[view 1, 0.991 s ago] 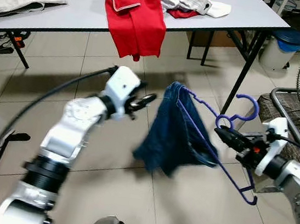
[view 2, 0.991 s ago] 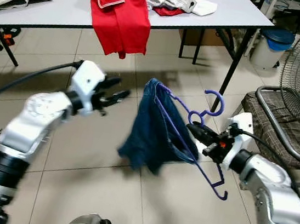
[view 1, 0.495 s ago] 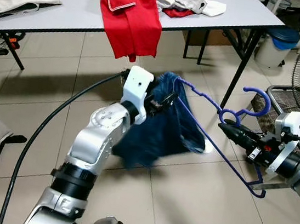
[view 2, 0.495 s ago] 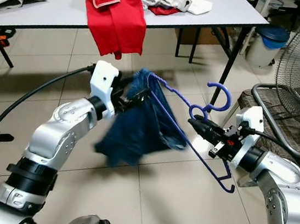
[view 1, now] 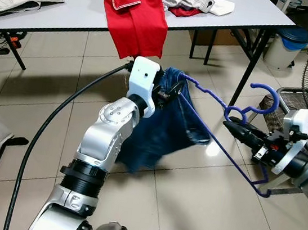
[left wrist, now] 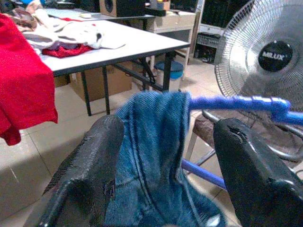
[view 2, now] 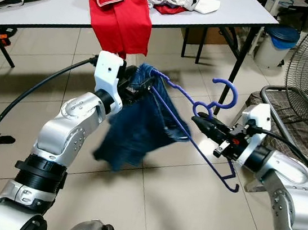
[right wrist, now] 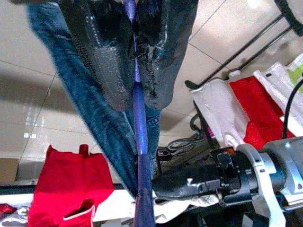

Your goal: Hang hanger

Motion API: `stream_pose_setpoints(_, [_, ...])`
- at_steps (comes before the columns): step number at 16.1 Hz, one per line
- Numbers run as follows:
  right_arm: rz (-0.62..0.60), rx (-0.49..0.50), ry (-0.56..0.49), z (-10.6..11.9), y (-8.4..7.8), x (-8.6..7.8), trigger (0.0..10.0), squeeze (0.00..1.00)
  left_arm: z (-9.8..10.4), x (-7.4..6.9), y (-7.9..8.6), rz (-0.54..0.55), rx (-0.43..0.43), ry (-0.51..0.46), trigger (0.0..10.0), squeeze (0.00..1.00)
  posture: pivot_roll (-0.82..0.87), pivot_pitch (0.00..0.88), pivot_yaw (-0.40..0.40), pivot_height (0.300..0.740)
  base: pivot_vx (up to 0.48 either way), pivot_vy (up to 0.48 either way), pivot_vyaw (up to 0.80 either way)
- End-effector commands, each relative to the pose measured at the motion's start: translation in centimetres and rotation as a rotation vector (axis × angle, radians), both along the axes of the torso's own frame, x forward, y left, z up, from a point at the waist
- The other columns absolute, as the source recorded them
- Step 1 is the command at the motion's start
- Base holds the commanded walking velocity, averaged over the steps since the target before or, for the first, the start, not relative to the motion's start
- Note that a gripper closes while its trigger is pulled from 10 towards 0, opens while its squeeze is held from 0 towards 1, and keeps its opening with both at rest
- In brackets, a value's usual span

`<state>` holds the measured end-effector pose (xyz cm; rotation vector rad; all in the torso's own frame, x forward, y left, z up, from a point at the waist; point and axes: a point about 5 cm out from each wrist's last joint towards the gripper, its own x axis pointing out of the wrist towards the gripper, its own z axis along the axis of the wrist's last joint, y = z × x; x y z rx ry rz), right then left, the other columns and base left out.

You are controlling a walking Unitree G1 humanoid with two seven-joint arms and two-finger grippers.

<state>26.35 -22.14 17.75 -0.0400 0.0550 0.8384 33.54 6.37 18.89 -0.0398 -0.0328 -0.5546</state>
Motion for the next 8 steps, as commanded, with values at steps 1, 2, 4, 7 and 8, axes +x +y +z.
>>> stream_pose_setpoints(1, [0.019, 0.02, -0.051, 1.17, 0.3, 0.09, 0.0, 0.0, -0.02, -0.07, -0.12, -0.001, 0.011, -0.004, 3.9, 0.0, -0.03, 0.079, 0.073, 0.74, 0.0, 0.0, 0.0])
stream_pose_setpoints(2, [0.019, 0.02, -0.053, 1.2, 0.27, 0.07, 0.0, 0.0, 0.22, -0.23, -0.38, -0.012, -0.026, -0.003, 1.3, 0.0, -0.03, 0.076, 0.074, 0.74, 0.0, 0.0, 0.0])
stream_pose_setpoints(4, [0.018, 0.018, -0.055, 1.23, 0.21, -0.02, 0.0, 0.0, 0.51, -0.3, -0.71, -0.033, -0.065, 0.001, 0.8, 0.0, -0.04, 0.076, 0.075, 0.74, 0.0, 0.0, 0.0])
stream_pose_setpoints(7, [0.02, 0.019, -0.056, 1.32, 0.21, -0.12, 0.0, 0.0, 0.35, -0.27, -0.88, -0.04, -0.066, 0.011, 0.0, 0.0, -0.04, 0.082, 0.075, 0.74, 0.0, 0.0, 0.0])
stream_pose_setpoints(8, [0.025, 0.019, -0.057, 1.38, 0.29, -0.18, 0.0, 0.0, 0.31, -0.24, -1.05, -0.046, -0.067, 0.013, 0.0, 0.0, -0.04, 0.082, 0.075, 0.74, 0.0, 0.0, 0.0])
